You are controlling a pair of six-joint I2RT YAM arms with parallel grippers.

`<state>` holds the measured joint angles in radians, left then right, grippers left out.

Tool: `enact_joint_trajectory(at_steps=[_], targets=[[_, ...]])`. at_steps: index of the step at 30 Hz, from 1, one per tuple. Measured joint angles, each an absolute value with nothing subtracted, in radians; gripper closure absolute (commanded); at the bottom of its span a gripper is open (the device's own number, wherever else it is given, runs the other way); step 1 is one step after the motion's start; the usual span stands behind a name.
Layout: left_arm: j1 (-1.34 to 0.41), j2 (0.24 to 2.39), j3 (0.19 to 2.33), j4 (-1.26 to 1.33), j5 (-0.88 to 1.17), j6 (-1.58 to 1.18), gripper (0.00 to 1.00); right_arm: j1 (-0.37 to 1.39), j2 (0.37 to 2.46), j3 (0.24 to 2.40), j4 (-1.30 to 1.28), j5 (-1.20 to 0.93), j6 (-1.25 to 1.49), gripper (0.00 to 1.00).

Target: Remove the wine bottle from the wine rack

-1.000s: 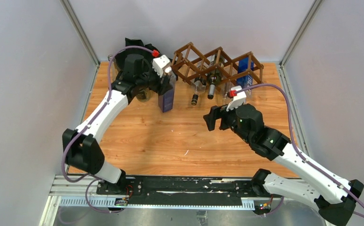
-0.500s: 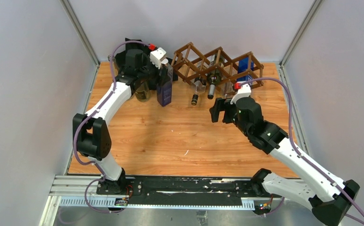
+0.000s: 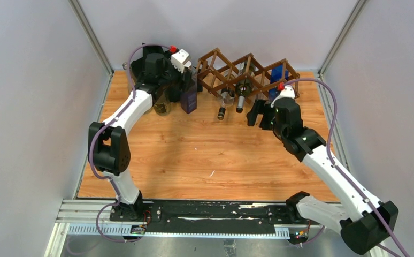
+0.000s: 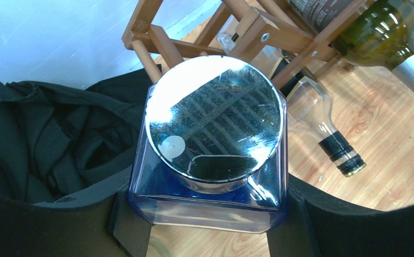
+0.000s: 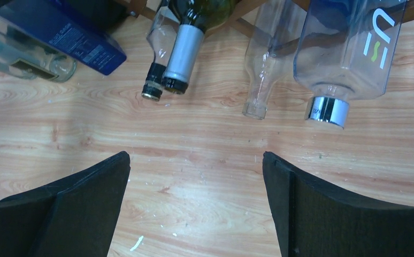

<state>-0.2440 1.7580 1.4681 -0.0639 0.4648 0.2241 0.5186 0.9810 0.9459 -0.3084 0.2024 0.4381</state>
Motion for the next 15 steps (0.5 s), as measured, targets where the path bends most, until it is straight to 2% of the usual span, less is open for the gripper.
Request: enact_joint_trajectory(at_steps=[1,2,3,7,10,15], targets=[[-0.244,1.758,1.468,-0.063,0.451,0.224,0.24,0.500,1.002,0.958,-0.308,0.188,0.445,0.03],[-0.244,1.758,1.468,-0.061,0.434,0.224,0.17,0.484,1.022,0.969,-0.305,0.178,0.450,0.03],[-0.244,1.758,1.468,-0.058,0.418,0.228,0.15,0.470,1.043,0.981,-0.301,0.165,0.455,0.03],[-0.241,1.742,1.467,-0.015,0.375,0.242,0.11,0.432,1.150,1.030,-0.260,0.104,0.472,0.08],[-0.239,1.726,1.467,-0.002,0.369,0.243,0.01,0.414,1.234,1.077,-0.242,0.068,0.479,0.14],[-0.239,1.699,1.472,-0.005,0.355,0.244,0.00,0.396,1.385,1.181,-0.201,0.041,0.501,0.17]])
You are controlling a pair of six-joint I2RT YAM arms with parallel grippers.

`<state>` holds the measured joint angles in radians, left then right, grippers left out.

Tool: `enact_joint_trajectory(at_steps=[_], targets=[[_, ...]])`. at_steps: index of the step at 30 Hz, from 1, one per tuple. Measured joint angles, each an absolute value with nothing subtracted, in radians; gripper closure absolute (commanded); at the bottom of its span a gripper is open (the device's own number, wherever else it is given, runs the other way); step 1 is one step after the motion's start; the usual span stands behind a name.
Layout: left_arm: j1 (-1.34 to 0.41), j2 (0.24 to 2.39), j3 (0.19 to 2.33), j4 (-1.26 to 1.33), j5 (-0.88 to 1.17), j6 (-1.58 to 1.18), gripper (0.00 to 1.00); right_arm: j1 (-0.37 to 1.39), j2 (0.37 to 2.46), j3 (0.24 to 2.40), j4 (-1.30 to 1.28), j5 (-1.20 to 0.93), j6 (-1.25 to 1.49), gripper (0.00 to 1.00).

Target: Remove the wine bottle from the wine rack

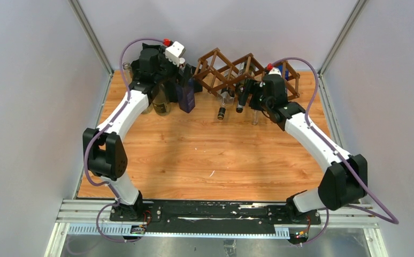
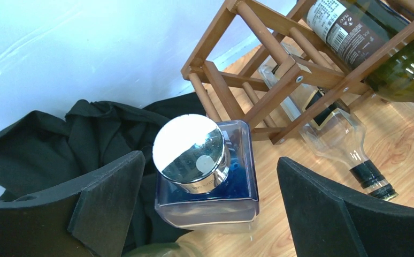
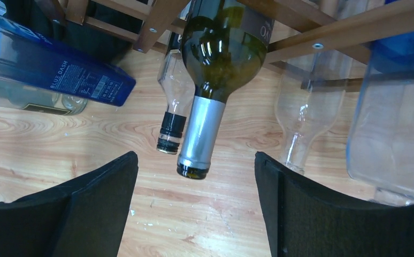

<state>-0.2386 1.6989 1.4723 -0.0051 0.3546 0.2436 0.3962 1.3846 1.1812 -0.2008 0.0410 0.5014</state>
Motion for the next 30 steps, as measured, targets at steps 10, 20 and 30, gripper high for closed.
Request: enact_joint_trajectory(at_steps=[10,20,30], targets=[[-0.239,1.617,1.592,-0.192,0.300,0.241,0.00,0.395,1.588,1.298,-0.181,0.047,0.558,0.27],[-0.239,1.385,1.616,-0.430,0.396,0.228,0.00,0.393,1.743,1.399,-0.187,0.052,0.588,0.36],[-0.239,1.322,1.633,-0.605,0.512,0.264,0.04,0.392,1.771,1.381,-0.179,0.059,0.668,0.86]])
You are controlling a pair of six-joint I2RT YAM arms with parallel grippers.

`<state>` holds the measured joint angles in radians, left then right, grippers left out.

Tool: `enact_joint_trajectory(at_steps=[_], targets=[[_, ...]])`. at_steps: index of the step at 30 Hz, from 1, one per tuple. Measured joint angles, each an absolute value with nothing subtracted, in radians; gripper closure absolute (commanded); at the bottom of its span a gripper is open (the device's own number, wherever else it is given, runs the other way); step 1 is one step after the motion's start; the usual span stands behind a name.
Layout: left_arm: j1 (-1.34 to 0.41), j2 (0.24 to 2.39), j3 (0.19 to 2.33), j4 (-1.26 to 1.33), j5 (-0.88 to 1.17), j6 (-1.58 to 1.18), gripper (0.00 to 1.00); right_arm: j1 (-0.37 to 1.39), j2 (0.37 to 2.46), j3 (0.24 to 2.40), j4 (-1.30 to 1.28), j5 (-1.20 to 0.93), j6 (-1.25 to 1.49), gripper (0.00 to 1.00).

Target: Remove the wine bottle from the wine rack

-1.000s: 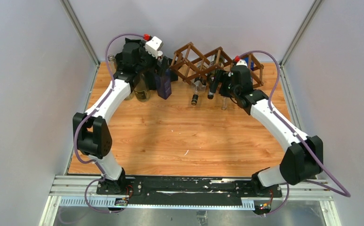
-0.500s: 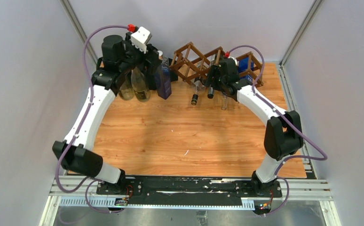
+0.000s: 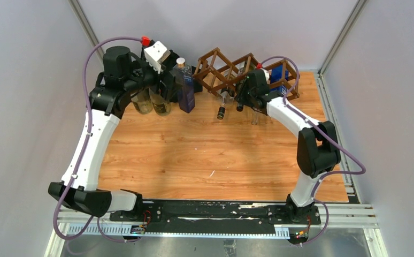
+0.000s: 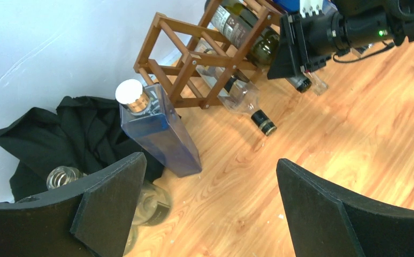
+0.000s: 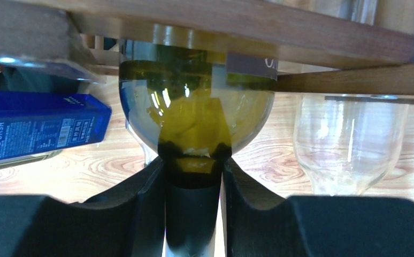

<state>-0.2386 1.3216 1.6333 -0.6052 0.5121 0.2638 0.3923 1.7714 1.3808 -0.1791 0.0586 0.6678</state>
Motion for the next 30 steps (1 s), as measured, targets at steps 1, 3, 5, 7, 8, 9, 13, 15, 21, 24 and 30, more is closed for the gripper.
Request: enact_joint_trajectory(at_steps=[1,3,5,7,8,9,13,15,21,24,30], targets=[[-0.239,1.314,1.632,-0.615,0.517,0.273,0.05,0.392,1.768,1.375,-0.170,0.056,0.670,0.92],[-0.239,1.298,1.624,-0.631,0.525,0.286,0.06,0.392,1.751,1.352,-0.154,0.056,0.685,1.00],[-0.239,1.287,1.614,-0.639,0.532,0.299,0.08,0.392,1.728,1.324,-0.145,0.054,0.694,1.00],[-0.239,1.280,1.602,-0.644,0.539,0.307,0.10,0.396,1.695,1.291,-0.136,0.055,0.697,1.00],[-0.239,1.280,1.598,-0.646,0.542,0.311,0.13,0.400,1.677,1.274,-0.131,0.058,0.699,1.00],[-0.239,1.280,1.591,-0.648,0.548,0.315,0.14,0.403,1.655,1.254,-0.126,0.061,0.703,1.00],[-0.239,1.280,1.574,-0.655,0.562,0.319,0.17,0.419,1.602,1.194,-0.105,0.073,0.727,1.00],[-0.239,1.280,1.566,-0.657,0.569,0.320,0.15,0.434,1.570,1.146,-0.084,0.078,0.745,1.00],[-0.239,1.280,1.533,-0.662,0.585,0.337,0.06,0.498,1.448,0.976,-0.014,0.088,0.800,1.00],[-0.239,1.280,1.524,-0.665,0.589,0.353,0.02,0.517,1.369,0.896,0.006,0.089,0.833,1.00],[-0.239,1.264,1.497,-0.677,0.617,0.403,0.00,0.529,1.225,0.796,0.022,0.083,0.881,1.00]])
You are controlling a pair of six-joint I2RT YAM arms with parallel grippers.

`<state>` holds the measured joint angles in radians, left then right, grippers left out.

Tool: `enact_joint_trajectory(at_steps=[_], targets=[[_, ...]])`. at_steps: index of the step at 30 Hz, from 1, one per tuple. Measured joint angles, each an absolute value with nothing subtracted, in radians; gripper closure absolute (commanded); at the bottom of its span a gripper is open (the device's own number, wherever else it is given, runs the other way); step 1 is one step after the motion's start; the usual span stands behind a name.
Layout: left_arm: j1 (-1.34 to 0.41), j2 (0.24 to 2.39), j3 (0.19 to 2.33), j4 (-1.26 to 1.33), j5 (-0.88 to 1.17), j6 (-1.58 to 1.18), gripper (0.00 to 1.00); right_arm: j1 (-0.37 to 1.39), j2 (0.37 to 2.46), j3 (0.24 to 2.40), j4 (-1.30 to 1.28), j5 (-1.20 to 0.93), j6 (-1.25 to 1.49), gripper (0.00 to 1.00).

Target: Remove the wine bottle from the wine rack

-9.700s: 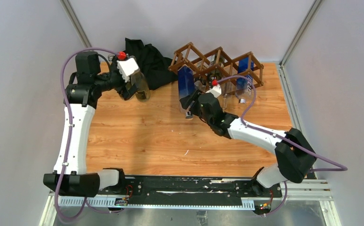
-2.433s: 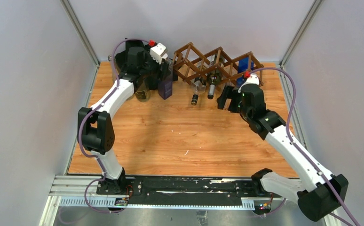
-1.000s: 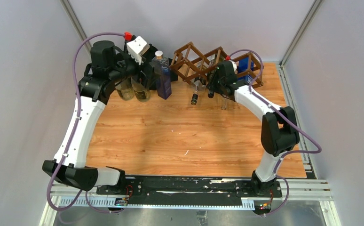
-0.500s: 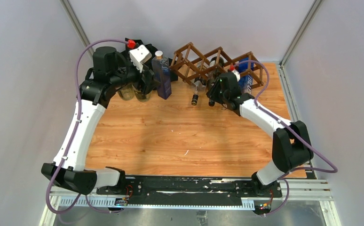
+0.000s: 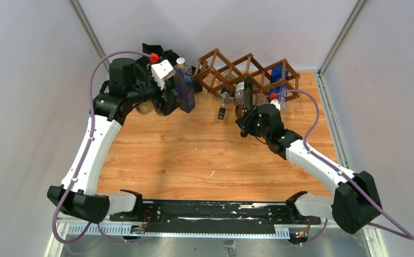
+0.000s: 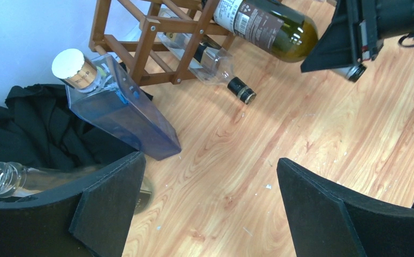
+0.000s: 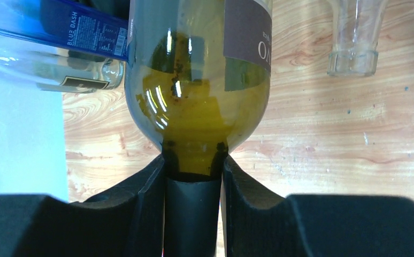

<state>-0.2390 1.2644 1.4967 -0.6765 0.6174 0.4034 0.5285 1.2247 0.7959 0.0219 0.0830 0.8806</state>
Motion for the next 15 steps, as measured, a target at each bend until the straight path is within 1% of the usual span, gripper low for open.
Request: enact_joint_trajectory(at_steps=[9,15], targets=[[-0.253,1.263,1.485,-0.699,0.620,0.475,0.00,0.533,1.047,0.719,-0.056,0.031,0.921,1.00],[-0.300,1.264,1.485,-0.752,0.597,0.570,0.00,0.533,0.908,0.679,-0.139,0.006,0.935,1.00]])
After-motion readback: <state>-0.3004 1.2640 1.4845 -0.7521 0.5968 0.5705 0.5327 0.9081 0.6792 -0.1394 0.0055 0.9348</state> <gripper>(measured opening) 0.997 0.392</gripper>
